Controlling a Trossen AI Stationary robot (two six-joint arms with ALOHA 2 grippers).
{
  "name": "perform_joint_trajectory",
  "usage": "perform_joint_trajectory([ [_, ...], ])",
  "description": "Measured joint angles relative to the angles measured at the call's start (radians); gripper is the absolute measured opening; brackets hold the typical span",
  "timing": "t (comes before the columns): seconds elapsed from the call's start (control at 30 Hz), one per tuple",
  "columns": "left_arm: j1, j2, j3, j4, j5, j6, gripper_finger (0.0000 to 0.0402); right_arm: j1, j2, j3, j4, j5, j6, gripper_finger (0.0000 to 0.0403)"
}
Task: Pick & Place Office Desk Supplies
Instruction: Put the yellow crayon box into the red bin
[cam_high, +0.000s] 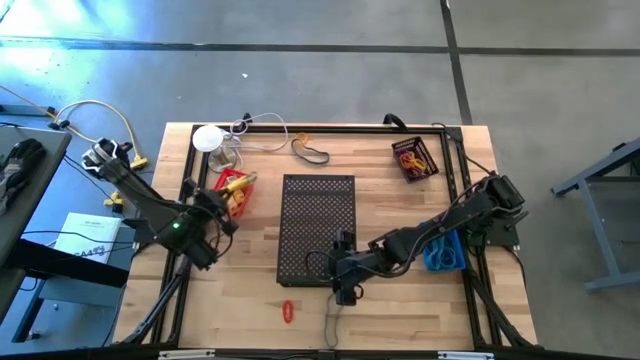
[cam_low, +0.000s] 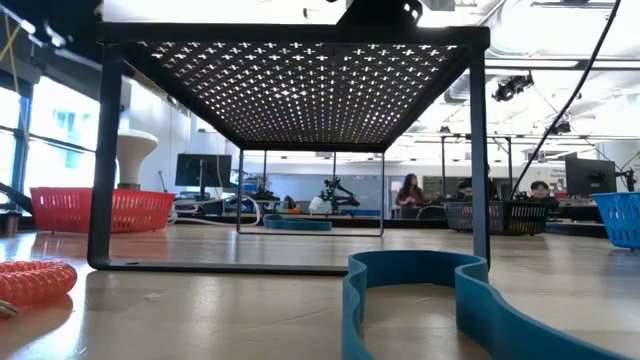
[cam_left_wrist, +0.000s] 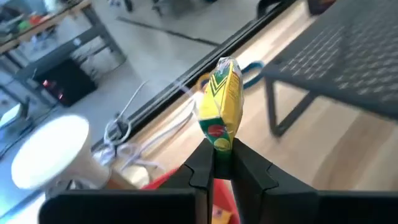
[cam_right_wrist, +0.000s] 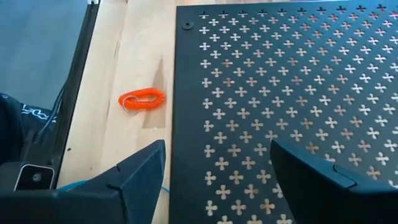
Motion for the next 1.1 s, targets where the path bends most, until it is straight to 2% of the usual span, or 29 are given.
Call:
perform_joint_trajectory([
  [0.27, 0.048, 0.000, -0.125, 0.000, 0.021, -0.152, 0.0029, 0.000, 0.000, 0.000, 0.000, 0.002, -0.010, 0.0277],
  [0.43, 0.077, 0.001, -0.163, 0.004, 0.091, -0.217, 0.0029, 0.000, 0.000, 0.000, 0.001, 0.002, -0.028, 0.0277],
  [0.57, 0.092, 0.001, -0.168, 0.043, 0.213, -0.257, 0.0029, 0.000, 0.000, 0.000, -0.003, 0.001, -0.026, 0.0277],
  [0.67, 0.092, 0.001, -0.168, 0.099, 0.271, -0.239, 0.0030, 0.005, 0.000, 0.000, -0.003, -0.001, -0.025, 0.0277],
  [0.83, 0.104, 0.004, -0.168, 0.160, 0.293, -0.173, 0.0042, 0.007, -0.001, 0.000, -0.003, -0.004, -0.001, 0.0277],
  [1.1, 0.160, 0.066, -0.168, 0.166, 0.342, -0.146, 0.0072, 0.032, -0.001, 0.000, 0.005, -0.008, 0.054, 0.0277],
])
